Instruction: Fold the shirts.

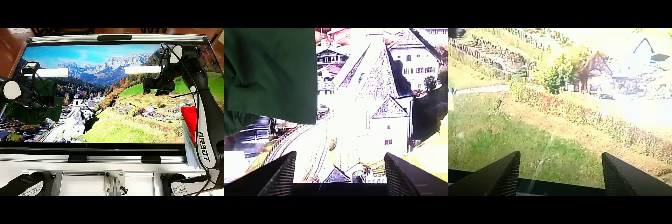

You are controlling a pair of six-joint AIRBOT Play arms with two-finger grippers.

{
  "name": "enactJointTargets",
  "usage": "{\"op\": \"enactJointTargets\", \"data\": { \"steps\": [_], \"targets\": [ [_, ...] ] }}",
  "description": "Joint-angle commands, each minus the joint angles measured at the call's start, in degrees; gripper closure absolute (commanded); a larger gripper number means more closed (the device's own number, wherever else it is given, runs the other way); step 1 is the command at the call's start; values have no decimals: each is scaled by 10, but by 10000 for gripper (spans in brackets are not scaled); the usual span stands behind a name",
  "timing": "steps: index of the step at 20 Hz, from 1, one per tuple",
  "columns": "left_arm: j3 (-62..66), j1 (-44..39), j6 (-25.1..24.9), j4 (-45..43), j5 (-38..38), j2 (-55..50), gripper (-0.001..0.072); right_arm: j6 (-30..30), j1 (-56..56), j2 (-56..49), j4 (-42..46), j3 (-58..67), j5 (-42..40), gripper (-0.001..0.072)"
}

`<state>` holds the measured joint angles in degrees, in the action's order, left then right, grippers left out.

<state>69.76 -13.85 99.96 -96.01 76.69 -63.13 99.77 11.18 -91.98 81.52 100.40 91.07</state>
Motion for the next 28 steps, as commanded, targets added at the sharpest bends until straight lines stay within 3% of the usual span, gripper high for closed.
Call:
{"op": "enactJointTargets", "data": {
  "steps": [1,22,28],
  "targets": [
    [0,1,0,0,0,0,60,0,1,0,0,1,0,83],
    [0,0,0,0,-3,-1,60,1,1,0,0,1,0,83],
    [-1,0,0,0,-91,-3,60,0,1,0,0,1,-2,82]
  ]
}}
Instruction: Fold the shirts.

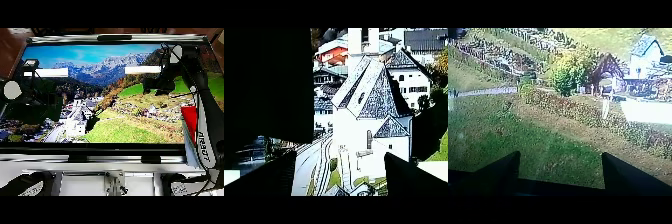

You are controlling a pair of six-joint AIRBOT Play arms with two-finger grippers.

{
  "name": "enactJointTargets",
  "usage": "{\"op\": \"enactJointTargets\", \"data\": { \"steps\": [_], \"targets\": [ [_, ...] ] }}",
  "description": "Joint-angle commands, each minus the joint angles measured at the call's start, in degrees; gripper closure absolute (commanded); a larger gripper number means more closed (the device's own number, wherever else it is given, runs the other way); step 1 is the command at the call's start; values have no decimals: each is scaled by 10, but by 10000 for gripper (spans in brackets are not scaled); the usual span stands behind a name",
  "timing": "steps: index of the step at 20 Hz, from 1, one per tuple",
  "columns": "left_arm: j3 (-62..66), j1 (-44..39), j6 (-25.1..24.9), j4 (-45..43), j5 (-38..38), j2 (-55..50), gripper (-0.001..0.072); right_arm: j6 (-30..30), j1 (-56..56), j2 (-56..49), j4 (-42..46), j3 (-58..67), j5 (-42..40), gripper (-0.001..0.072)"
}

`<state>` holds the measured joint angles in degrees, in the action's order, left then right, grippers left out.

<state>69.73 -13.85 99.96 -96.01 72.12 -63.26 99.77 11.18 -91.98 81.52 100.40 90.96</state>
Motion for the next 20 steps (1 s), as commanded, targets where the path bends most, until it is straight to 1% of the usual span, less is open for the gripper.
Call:
{"op": "enactJointTargets", "data": {
  "steps": [1,3,6,7,9,11,13,14,15,16,17,19,20],
  "targets": [
    [-1,0,0,0,-57,-5,60,0,1,0,0,1,-2,83],
    [-1,0,0,0,-65,-14,60,0,1,0,0,1,-32,83],
    [-1,0,-3,0,-66,-33,59,0,1,0,-1,1,-54,83],
    [-1,1,-13,-5,-66,-40,61,1,1,-1,-5,1,-54,83],
    [0,11,-15,-22,-65,-55,60,0,1,0,-6,1,-43,83],
    [6,40,-17,-64,-74,-63,60,0,1,0,-4,1,-36,83],
    [37,89,-17,-109,-89,-71,60,-5,1,-1,-5,0,-31,83],
    [57,123,-17,-110,-89,-80,60,-5,1,-1,-5,0,-26,83],
    [79,162,-17,-109,-87,-95,57,-5,1,-1,-7,0,-19,83],
    [97,202,-12,-109,-79,-115,38,-5,1,-1,-9,0,-14,83],
    [108,238,-2,-105,-70,-137,38,-5,1,-1,-9,0,-11,84],
    [113,305,13,-79,-53,-183,38,-5,1,-1,-9,0,-8,83],
    [113,334,13,-59,-48,-205,38,-5,1,-1,-9,0,-7,83]
  ]
}}
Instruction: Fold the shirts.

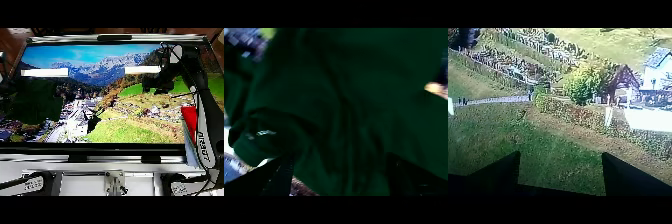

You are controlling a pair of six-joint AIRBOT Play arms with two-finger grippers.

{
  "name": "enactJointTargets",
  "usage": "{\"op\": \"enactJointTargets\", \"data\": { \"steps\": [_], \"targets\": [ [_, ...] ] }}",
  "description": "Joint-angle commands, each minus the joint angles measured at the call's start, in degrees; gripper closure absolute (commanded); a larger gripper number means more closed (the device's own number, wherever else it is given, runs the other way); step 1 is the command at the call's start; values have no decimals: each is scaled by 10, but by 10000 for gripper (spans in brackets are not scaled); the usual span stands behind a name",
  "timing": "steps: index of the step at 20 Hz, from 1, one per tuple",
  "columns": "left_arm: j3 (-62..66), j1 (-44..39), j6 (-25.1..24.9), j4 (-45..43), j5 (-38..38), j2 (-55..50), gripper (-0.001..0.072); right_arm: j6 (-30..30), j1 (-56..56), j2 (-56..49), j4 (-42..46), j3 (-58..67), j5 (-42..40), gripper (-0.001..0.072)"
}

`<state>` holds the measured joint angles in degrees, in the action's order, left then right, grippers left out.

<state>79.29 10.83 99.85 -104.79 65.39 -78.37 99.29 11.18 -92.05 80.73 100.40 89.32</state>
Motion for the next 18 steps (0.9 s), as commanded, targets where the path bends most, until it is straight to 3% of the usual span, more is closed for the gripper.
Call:
{"op": "enactJointTargets", "data": {
  "steps": [1,8,11,14,15,16,18],
  "targets": [
    [17,108,14,45,21,-74,38,0,1,0,-2,0,9,84],
    [16,194,18,84,-36,-143,38,3,1,0,-14,0,9,84],
    [16,191,18,151,-89,-176,39,21,1,0,-14,0,9,84],
    [16,174,19,166,-112,-206,43,23,1,0,-14,0,1,84],
    [17,170,19,166,-114,-211,226,23,1,0,-14,0,3,84],
    [18,166,17,166,-118,-209,671,22,1,0,-14,1,5,84],
    [23,159,15,175,-145,-176,671,20,1,0,-13,1,10,84]
  ]
}}
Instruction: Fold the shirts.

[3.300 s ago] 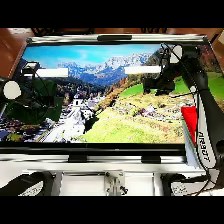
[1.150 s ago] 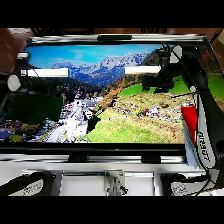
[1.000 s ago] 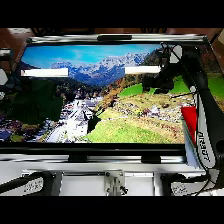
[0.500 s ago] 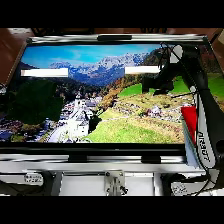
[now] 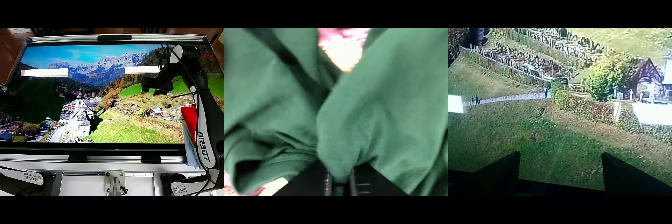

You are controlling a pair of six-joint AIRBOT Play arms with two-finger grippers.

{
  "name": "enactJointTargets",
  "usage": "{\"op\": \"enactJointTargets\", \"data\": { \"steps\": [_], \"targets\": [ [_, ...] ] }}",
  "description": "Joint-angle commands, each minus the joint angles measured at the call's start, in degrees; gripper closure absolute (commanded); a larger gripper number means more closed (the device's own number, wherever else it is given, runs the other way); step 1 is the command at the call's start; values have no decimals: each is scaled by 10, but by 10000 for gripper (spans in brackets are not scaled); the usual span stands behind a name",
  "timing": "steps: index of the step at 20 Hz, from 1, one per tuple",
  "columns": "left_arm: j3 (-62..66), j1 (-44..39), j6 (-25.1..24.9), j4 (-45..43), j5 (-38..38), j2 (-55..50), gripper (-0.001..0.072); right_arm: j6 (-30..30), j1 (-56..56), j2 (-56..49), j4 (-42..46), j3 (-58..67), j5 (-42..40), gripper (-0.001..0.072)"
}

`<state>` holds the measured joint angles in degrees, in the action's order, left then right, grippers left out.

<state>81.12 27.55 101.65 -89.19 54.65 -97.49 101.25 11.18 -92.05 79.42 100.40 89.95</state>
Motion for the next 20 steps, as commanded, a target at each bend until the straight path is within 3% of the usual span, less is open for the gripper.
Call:
{"op": "enactJointTargets", "data": {
  "steps": [1,3,6,8,11,14,17,20],
  "targets": [
    [12,-12,-8,40,-56,45,671,-2,1,4,0,1,12,84],
    [44,-22,-17,90,-60,119,670,-19,1,26,14,1,29,84],
    [68,-78,-121,207,-60,277,670,-20,1,90,66,1,23,84],
    [67,-159,-176,261,-38,367,670,-26,1,147,114,1,16,84],
    [50,-325,-170,257,12,427,670,-26,1,230,163,1,3,84],
    [-17,-466,-141,244,15,426,671,-24,1,299,177,1,-8,84],
    [-125,-554,-94,190,11,419,671,-17,1,331,171,1,21,84],
    [-243,-595,-38,189,-21,407,670,-17,1,328,146,-9,54,84]
  ]
}}
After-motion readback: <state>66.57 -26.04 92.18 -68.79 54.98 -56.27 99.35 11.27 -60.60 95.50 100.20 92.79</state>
